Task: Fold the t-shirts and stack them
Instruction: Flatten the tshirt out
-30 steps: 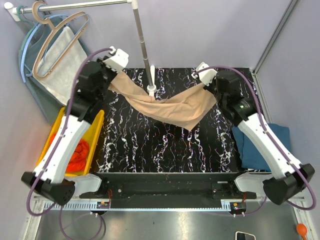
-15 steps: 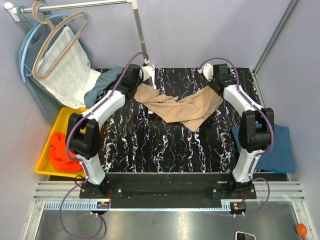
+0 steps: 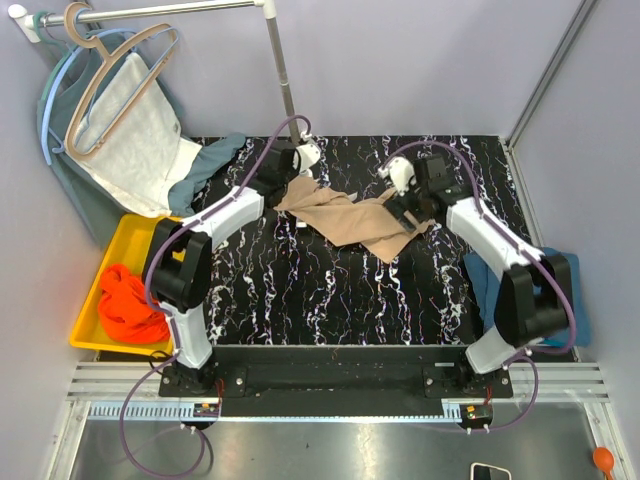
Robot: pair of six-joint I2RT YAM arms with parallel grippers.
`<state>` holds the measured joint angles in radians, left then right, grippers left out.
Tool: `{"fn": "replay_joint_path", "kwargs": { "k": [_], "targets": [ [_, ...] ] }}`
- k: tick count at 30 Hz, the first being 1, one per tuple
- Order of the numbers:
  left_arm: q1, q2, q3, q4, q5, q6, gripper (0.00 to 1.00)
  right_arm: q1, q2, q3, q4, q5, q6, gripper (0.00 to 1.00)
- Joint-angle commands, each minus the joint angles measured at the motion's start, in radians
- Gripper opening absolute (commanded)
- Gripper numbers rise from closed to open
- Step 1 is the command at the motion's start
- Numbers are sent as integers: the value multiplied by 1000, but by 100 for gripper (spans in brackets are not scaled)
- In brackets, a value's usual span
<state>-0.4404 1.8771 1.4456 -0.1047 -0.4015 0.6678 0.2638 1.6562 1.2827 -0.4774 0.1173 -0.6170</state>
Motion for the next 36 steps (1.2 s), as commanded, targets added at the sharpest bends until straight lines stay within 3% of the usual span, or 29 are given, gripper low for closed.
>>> {"fn": "replay_joint_path", "kwargs": {
  "k": [1, 9, 13, 36],
  "targets": [
    [-23, -78, -28, 30, -26, -25, 0, 132, -168, -106, -122, -171, 91, 94],
    [-38, -136, -83, 8, -30, -13, 0, 178, -104, -189, -104, -274, 141, 72],
    [-38, -150, -100, 8, -26, -10, 0, 178, -41, -215, -63, -288, 142, 68],
    [-38, -170, -185, 45, -26, 13, 0, 183, 143, -204, 54, -278, 115, 61]
  ]
}}
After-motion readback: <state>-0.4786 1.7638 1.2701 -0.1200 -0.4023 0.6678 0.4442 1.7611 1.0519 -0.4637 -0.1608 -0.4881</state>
